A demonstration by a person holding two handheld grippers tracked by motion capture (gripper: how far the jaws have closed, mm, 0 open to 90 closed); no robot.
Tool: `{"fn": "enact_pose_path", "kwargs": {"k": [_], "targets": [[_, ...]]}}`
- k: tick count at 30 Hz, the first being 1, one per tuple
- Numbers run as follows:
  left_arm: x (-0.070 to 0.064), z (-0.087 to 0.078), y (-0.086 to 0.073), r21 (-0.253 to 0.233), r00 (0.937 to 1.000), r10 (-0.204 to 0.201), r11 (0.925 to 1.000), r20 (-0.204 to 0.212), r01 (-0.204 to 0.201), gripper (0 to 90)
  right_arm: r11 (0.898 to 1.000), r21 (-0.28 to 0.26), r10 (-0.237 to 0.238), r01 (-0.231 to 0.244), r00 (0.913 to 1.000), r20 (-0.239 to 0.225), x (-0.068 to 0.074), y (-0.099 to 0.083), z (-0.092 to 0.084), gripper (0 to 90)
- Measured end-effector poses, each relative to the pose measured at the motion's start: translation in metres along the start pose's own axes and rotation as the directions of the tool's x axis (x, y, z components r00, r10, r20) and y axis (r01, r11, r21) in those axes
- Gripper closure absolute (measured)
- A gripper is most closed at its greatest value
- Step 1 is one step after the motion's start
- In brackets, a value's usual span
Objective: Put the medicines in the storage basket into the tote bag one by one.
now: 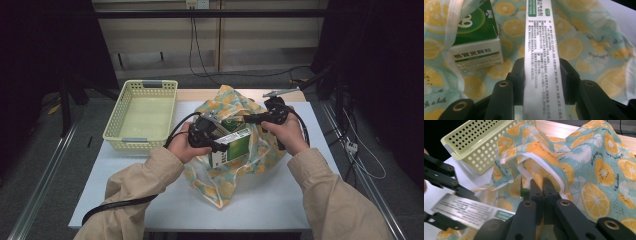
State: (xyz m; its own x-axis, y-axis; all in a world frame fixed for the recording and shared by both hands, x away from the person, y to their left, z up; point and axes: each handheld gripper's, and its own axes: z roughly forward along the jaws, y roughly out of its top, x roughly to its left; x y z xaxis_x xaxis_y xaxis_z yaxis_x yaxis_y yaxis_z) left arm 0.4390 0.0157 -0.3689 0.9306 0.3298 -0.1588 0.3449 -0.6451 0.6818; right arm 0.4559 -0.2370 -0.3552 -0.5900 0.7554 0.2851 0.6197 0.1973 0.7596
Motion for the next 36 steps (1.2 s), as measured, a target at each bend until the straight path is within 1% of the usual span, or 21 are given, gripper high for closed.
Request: {"fn": "enact_pose_path", "kwargs": {"k": [1, 3, 4, 5, 6, 7, 8, 9, 11, 14, 17, 21, 23, 25, 28, 30, 32, 33, 34, 35, 36], "targets": [[0.0, 0.002, 0.0, -0.011, 1.0, -0.009, 0.9999, -0.003, 0.009, 63.3, 1.0, -0.001, 0.001, -0.001, 1.0, 0.001, 0.0, 0.0, 0.0, 89.7], [0.0, 0.005, 0.001, -0.009, 0.9999, -0.011, 0.9999, -0.007, 0.011, 63.3, 1.0, -0.003, 0.001, -0.001, 1.0, 0.001, 0.0, 0.0, 0.0, 89.7], [0.0, 0.005, 0.002, -0.004, 0.9999, -0.004, 1.0, -0.01, 0.004, 63.3, 1.0, -0.003, 0.0, 0.0, 1.0, 0.003, 0.0, 0.0, 0.0, 89.6], [-0.001, 0.006, 0.003, 0.007, 0.9991, -0.004, 1.0, -0.042, 0.004, 63.2, 1.0, -0.003, 0.003, -0.003, 1.0, 0.004, -0.001, 0.0, 0.0, 89.6], [0.0, 0.008, 0.003, -0.002, 0.9997, -0.006, 1.0, -0.022, 0.006, 63.3, 1.0, -0.004, 0.002, -0.002, 1.0, 0.004, -0.001, 0.0, 0.0, 89.6], [0.001, 0.009, 0.003, -0.007, 0.9997, -0.012, 0.9999, -0.023, 0.012, 63.3, 1.0, -0.005, 0.004, -0.004, 1.0, 0.005, -0.001, 0.0, 0.0, 89.6], [0.0, 0.01, 0.004, -0.001, 0.9987, -0.013, 0.9999, -0.049, 0.013, 63.2, 1.0, -0.004, 0.004, -0.004, 1.0, 0.005, -0.001, 0.0, 0.0, 89.6], [0.001, 0.011, 0.005, -0.004, 0.9993, -0.008, 1.0, -0.037, 0.008, 63.2, 1.0, -0.004, 0.004, -0.004, 1.0, 0.005, -0.001, 0.0, 0.0, 89.7], [0.002, 0.013, 0.006, -0.02, 0.9992, -0.024, 0.9995, -0.033, 0.023, 63.3, 1.0, -0.006, 0.004, -0.004, 1.0, 0.005, -0.001, 0.0, 0.001, 89.6], [0.003, 0.017, 0.011, -0.009, 0.9985, -0.006, 0.9999, -0.055, 0.005, 63.2, 1.0, -0.004, -0.002, 0.002, 1.0, 0.004, 0.001, 0.0, 0.001, 89.6], [0.003, 0.02, 0.015, -0.02, 0.9982, -0.015, 0.9997, -0.058, 0.014, 63.2, 1.0, -0.005, -0.004, 0.004, 1.0, 0.007, 0.001, 0.0, 0.0, 89.6], [0.004, 0.03, 0.02, 0.005, 0.996, 0.001, 1.0, -0.089, -0.001, 63.2, 1.0, -0.011, -0.006, 0.006, 0.9999, 0.011, 0.002, 0.001, -0.001, 89.6], [0.007, 0.034, 0.02, -0.013, 0.9967, -0.013, 0.9998, -0.08, 0.012, 63.2, 1.0, -0.007, -0.011, 0.011, 0.9999, 0.012, 0.003, 0.0, -0.002, 89.6], [0.007, 0.039, 0.02, -0.015, 0.9959, -0.019, 0.9997, -0.088, 0.017, 63.2, 1.0, -0.009, -0.012, 0.012, 0.9999, 0.012, 0.004, 0.001, -0.003, 89.6], [0.007, 0.045, 0.022, -0.008, 0.9949, -0.013, 0.9999, -0.1, 0.012, 63.2, 1.0, -0.011, -0.012, 0.012, 0.9999, 0.007, 0.005, 0.001, -0.003, 89.6], [0.008, 0.049, 0.024, -0.024, 0.9943, -0.027, 0.9994, -0.104, 0.024, 63.2, 1.0, -0.011, -0.013, 0.013, 0.9999, 0.007, 0.006, 0.001, -0.003, 89.6], [0.009, 0.053, 0.029, -0.033, 0.9931, -0.023, 0.9993, -0.115, 0.019, 63.2, 1.0, -0.012, -0.012, 0.012, 0.9999, 0.006, 0.006, 0.001, -0.003, 89.5], [0.009, 0.055, 0.031, -0.027, 0.9919, -0.011, 0.9996, -0.126, 0.008, 63.2, 1.0, -0.014, -0.012, 0.012, 0.9999, 0.007, 0.006, 0.001, -0.004, 89.6], [0.009, 0.057, 0.033, -0.037, 0.9905, -0.026, 0.9991, -0.135, 0.021, 63.2, 1.0, -0.014, -0.009, 0.009, 0.9999, 0.005, 0.007, 0.001, -0.004, 89.6], [0.011, 0.06, 0.034, -0.051, 0.9913, -0.036, 0.9983, -0.127, 0.03, 63.2, 1.0, -0.014, -0.01, 0.01, 0.9999, 0.006, 0.007, 0.001, -0.005, 89.5], [0.011, 0.062, 0.035, -0.059, 0.9912, -0.035, 0.9979, -0.128, 0.027, 63.1, 1.0, -0.013, -0.012, 0.012, 0.9999, 0.009, 0.007, 0.0, -0.005, 89.6]]}}
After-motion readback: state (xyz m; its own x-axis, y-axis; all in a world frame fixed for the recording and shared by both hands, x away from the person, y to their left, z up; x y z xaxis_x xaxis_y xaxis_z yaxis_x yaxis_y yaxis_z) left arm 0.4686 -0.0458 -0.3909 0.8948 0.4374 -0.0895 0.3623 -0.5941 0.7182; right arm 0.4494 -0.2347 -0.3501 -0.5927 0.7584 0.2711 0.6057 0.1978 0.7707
